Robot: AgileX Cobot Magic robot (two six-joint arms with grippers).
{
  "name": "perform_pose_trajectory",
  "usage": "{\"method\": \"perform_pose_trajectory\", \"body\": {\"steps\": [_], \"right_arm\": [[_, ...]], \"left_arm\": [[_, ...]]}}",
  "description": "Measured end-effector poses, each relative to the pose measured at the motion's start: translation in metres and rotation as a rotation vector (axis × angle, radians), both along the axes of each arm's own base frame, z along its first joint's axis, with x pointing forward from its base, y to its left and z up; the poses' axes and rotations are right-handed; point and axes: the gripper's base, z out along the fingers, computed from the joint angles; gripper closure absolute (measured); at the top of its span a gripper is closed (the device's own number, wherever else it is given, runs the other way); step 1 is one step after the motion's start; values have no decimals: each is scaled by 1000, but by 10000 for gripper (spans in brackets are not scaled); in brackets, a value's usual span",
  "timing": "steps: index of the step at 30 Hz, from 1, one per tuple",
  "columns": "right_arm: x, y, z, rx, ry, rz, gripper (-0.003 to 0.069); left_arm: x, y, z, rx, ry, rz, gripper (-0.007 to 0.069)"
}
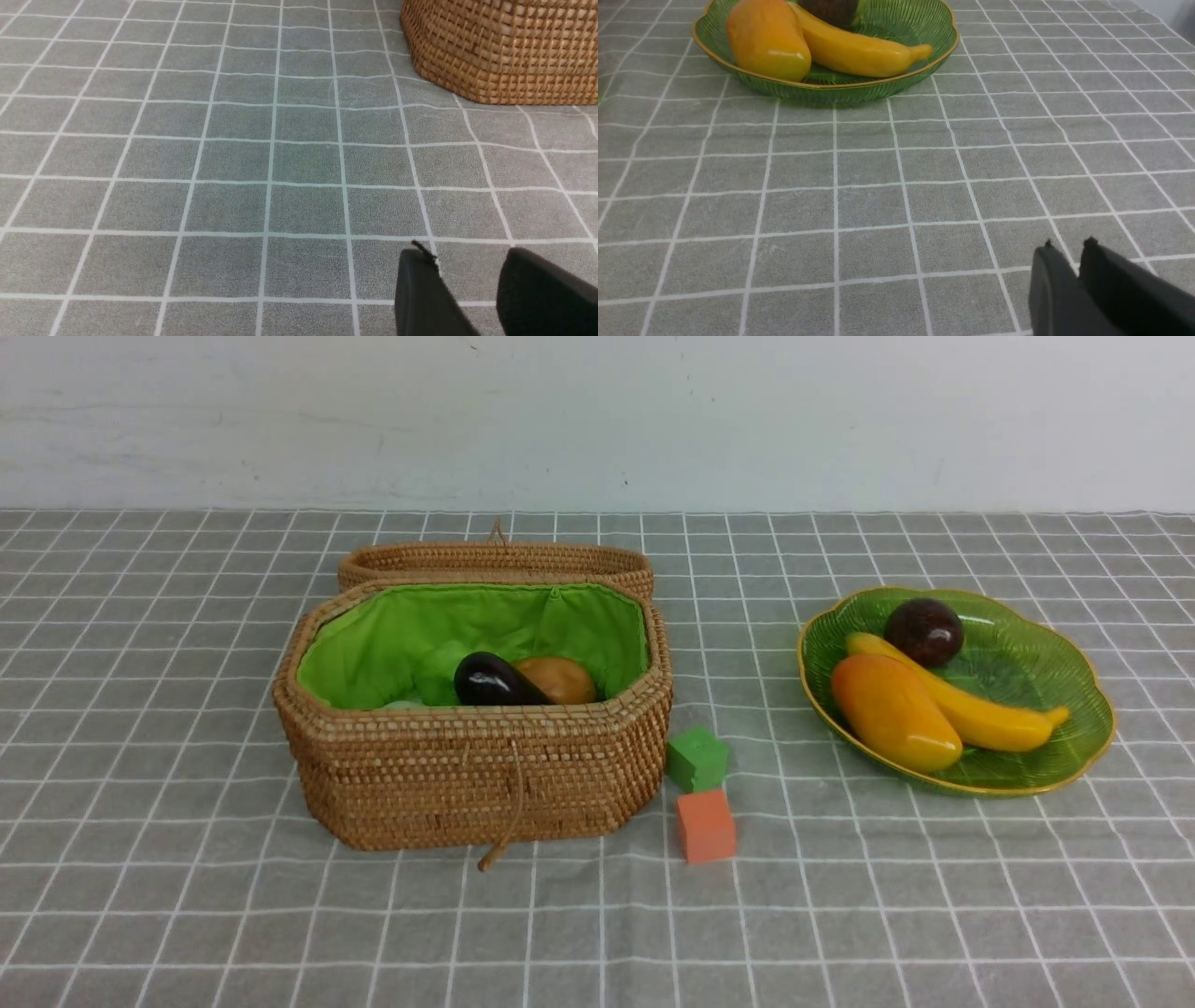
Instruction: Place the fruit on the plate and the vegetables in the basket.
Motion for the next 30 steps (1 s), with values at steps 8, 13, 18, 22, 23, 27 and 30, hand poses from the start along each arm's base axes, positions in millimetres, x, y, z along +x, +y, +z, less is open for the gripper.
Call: {"method": "perform_pose_trajectory", "body": {"steps": [8, 13, 18, 22, 23, 27, 30], "right_arm": [[0, 0, 0, -1, -1, 1, 552], [0, 0, 0, -1, -1, 1, 550], [0, 0, 0, -1, -1, 1, 547], [0, 0, 0, -3, -1, 1, 540], [0, 0, 0, -3, -1, 1, 539], [0, 0, 0, -3, -1, 1, 533], [0, 0, 0, -3, -1, 1, 529]], "left_arm": [[0, 0, 0, 0, 0, 0, 386], [0, 0, 0, 0, 0, 0, 386], [0, 0, 0, 0, 0, 0, 386], [0, 0, 0, 0, 0, 0, 386], [0, 0, 0, 0, 0, 0, 386], [0, 0, 0, 0, 0, 0, 386], [0, 0, 0, 0, 0, 0, 386]]}}
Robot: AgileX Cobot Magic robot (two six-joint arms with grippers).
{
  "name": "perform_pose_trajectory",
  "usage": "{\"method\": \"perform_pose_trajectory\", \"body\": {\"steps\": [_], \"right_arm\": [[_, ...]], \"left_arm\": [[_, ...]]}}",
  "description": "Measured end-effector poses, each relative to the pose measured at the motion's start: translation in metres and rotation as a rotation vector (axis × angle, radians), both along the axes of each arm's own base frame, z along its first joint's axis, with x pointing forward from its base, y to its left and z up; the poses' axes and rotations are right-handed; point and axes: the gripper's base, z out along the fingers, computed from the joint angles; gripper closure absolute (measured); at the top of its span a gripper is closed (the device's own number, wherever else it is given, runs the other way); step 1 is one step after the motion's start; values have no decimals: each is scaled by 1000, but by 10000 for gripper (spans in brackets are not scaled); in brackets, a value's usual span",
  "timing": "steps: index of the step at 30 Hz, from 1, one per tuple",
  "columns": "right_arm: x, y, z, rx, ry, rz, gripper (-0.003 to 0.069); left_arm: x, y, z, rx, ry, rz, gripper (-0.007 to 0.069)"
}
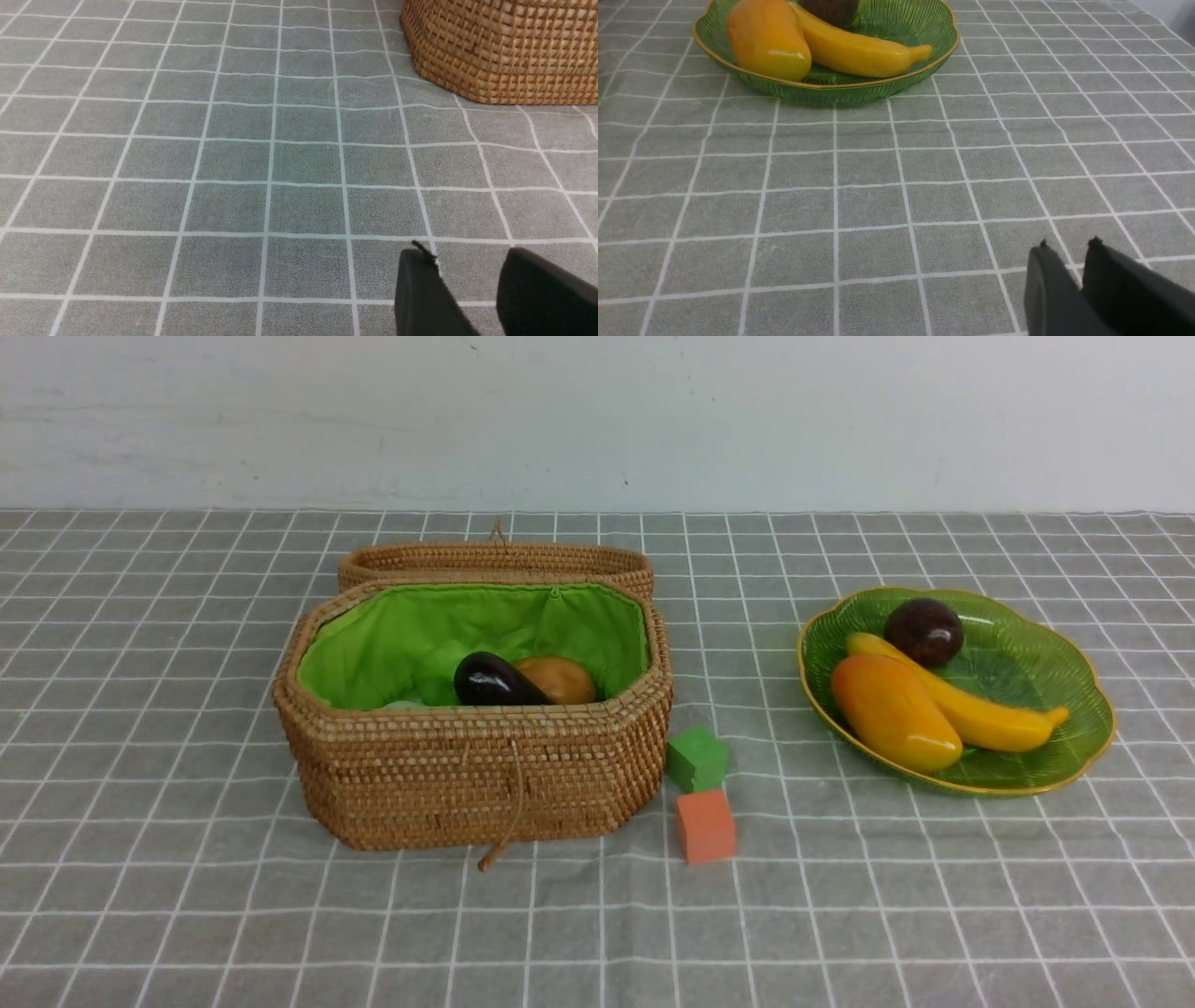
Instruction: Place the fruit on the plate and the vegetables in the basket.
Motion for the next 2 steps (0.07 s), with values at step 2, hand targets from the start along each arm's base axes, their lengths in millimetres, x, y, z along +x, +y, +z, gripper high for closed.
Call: {"method": "perform_pose_trajectory", "body": {"steps": [2], "right_arm": [[0, 0, 0, 0, 0, 0, 527]], "left_arm": [[0, 0, 0, 0, 0, 0, 386]]}}
